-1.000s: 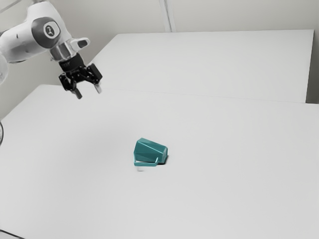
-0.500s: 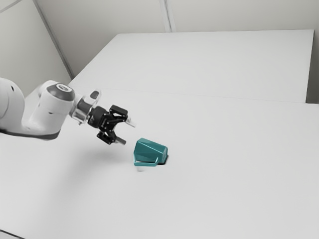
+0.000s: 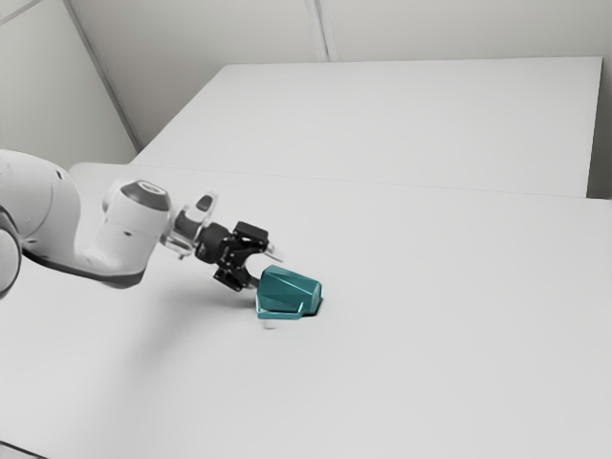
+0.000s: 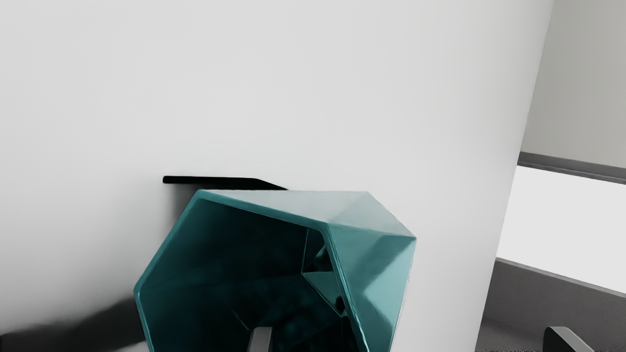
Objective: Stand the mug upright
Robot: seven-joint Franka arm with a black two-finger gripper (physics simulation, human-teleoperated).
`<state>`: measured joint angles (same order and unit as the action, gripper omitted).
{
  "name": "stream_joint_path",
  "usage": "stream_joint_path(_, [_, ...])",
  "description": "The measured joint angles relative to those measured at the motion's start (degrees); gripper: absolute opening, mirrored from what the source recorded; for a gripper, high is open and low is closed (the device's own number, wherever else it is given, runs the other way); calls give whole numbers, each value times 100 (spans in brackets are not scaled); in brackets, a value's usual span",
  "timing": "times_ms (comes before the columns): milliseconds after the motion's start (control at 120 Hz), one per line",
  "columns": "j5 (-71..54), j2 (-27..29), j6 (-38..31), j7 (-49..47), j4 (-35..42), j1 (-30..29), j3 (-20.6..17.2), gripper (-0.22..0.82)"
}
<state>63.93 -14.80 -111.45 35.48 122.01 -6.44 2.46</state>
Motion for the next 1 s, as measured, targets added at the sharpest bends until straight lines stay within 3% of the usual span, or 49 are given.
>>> stream_joint_path(225, [177,-62,-83,280,8,111,0,57])
stream_joint_path(483, [220,-21,-140,485,-17,150,0,23])
stream_joint_path(1000, [297,-28,-96,663,9,282,-6,-9])
